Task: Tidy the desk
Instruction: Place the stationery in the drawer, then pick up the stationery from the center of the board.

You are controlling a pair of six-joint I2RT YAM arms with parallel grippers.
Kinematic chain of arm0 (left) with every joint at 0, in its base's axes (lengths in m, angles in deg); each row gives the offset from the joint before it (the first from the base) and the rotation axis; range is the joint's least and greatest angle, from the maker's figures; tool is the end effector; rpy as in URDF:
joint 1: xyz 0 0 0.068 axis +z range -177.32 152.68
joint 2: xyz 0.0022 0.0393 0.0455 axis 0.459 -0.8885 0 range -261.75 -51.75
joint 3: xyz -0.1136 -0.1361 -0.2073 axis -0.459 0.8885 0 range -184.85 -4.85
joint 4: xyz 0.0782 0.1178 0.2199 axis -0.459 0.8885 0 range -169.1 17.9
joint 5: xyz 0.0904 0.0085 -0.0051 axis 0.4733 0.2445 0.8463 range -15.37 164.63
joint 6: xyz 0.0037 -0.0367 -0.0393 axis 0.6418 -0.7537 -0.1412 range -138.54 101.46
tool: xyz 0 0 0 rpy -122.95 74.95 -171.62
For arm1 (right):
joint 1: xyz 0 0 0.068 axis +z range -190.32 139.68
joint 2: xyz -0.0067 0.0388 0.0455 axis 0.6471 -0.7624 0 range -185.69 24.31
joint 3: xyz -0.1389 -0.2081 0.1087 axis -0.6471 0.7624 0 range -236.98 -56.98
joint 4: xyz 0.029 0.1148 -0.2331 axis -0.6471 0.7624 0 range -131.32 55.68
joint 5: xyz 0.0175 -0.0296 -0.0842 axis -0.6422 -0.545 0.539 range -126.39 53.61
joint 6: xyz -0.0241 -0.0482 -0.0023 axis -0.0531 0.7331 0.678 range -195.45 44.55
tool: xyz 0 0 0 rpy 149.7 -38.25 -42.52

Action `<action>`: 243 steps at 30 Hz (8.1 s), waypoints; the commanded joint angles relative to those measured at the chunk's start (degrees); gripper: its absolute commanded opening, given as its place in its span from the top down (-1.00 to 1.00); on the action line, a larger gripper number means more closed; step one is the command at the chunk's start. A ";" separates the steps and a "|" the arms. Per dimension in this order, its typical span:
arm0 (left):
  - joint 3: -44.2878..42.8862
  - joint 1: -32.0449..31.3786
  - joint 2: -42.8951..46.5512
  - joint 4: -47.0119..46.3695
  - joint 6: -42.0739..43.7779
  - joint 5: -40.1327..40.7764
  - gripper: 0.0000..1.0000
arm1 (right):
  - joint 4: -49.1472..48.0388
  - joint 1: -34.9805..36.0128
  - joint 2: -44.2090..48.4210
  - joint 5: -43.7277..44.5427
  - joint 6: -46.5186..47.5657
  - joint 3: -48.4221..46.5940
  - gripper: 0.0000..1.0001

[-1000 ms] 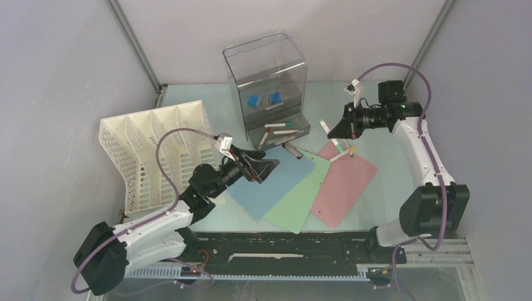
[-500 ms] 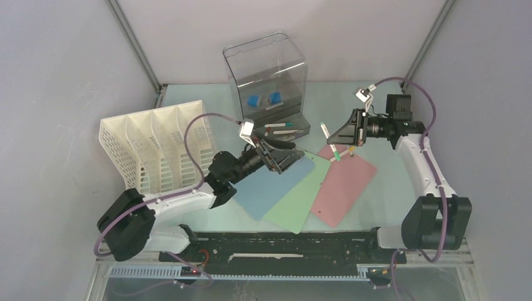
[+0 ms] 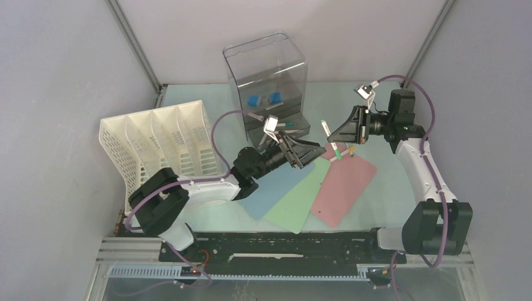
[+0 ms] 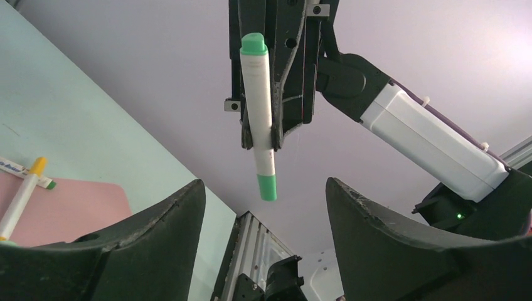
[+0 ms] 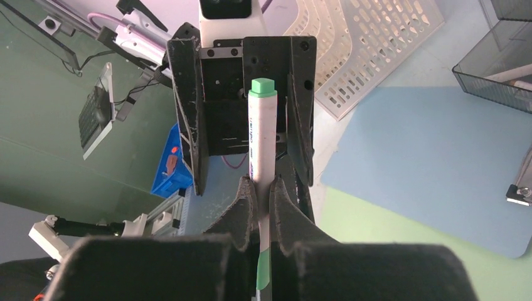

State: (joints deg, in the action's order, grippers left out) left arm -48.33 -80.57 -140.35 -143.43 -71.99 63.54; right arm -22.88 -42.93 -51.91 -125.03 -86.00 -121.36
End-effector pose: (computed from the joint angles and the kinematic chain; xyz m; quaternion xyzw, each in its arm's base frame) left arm 0.1930 -0.2699 0.2821 0.0777 0.5766 -0.6844 0.4395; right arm 0.2753 0.0231 0.3405 -0.2744 0.6562 0.6292 0.3134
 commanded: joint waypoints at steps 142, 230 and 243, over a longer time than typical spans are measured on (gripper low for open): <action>-0.77 9.47 23.37 55.69 44.66 25.67 -0.58 | 26.63 -4.15 1.69 27.79 30.93 -9.16 -0.99; 24.36 10.99 48.51 39.84 26.82 13.03 -1.00 | 32.66 -1.24 -34.91 64.76 37.76 -32.10 1.00; 24.14 11.23 44.10 32.39 21.64 4.75 -1.00 | 38.62 -1.35 -21.89 38.37 36.52 -30.55 1.00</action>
State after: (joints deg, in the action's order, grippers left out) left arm -22.63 -69.86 -95.02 -104.62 -47.12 72.41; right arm 12.96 -44.46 -79.28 -72.84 -48.82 -152.75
